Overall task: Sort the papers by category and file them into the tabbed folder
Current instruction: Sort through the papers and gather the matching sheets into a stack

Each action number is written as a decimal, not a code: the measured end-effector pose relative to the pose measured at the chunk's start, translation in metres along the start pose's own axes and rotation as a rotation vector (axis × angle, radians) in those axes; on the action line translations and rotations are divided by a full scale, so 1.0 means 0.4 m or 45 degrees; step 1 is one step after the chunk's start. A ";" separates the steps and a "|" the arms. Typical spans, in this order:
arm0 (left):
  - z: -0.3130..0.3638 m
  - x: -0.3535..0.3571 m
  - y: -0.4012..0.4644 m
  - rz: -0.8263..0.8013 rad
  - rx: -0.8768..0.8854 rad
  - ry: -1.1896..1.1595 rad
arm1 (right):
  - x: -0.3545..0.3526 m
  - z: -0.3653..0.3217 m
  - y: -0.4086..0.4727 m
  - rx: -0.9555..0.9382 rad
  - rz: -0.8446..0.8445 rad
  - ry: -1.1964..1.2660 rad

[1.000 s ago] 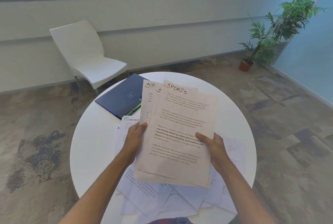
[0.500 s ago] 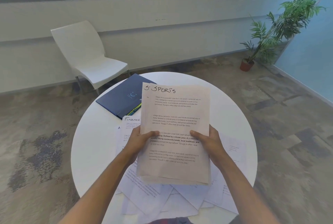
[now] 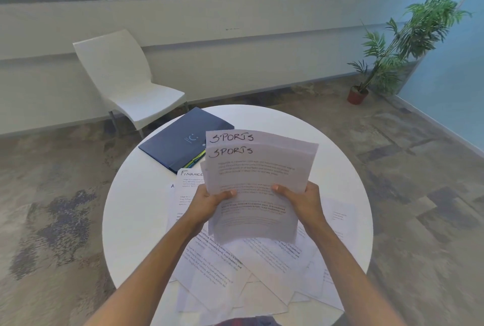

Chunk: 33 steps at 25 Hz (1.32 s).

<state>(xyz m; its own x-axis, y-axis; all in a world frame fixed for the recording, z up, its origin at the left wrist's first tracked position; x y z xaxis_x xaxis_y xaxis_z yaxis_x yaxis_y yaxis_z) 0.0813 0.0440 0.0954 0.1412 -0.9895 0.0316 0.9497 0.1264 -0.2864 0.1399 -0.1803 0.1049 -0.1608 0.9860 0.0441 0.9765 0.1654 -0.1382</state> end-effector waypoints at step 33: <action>0.018 0.021 -0.008 0.064 0.175 0.039 | -0.043 -0.043 -0.056 -0.185 0.004 -0.068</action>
<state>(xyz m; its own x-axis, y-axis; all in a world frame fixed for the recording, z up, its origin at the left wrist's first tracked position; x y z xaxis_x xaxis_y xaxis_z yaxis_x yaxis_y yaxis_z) 0.0817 0.0357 0.1037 0.1833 -0.9830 -0.0090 0.9712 0.1825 -0.1530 0.1230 -0.2012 0.1242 -0.1612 0.9869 -0.0094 0.9869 0.1612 0.0066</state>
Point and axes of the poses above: each hand's wrist, its own y-axis towards the middle knuckle, its own x-axis out of the palm, z = x × y, the point moved 1 cm from there along y, towards the middle knuckle, and after that the axes turned 1 degree about -z, right-handed, at the moved point
